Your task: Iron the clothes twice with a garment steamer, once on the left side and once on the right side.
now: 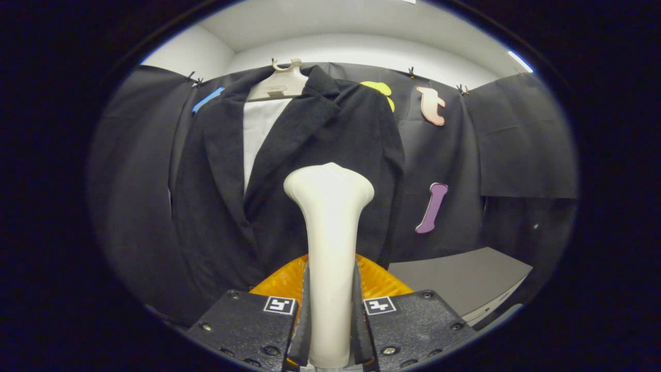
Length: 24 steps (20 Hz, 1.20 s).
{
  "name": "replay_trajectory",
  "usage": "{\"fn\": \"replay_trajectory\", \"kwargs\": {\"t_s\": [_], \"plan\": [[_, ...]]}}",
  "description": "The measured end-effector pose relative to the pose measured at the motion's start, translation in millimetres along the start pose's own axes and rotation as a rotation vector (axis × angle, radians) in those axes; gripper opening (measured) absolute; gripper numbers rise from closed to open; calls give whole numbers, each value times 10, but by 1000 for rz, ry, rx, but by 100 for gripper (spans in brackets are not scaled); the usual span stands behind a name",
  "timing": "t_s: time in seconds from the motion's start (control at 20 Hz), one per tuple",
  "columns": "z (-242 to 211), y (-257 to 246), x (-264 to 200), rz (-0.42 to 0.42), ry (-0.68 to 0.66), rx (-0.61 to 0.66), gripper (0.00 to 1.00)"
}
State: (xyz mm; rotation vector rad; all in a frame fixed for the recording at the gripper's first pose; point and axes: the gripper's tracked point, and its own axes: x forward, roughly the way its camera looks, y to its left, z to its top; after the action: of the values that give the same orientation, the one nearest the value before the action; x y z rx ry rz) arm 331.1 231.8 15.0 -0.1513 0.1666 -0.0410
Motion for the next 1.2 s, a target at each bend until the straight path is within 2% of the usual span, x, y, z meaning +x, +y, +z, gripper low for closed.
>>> {"fn": "replay_trajectory", "kwargs": {"t_s": [0.55,1.0,1.1,1.2], "plan": [[-1035,105,-95,15,96,-24,35],[-1608,147,-151,-5,133,-94,35],[-1764,150,-102,-2,167,-101,35],[-2107,147,-193,-6,241,-87,35]]}}
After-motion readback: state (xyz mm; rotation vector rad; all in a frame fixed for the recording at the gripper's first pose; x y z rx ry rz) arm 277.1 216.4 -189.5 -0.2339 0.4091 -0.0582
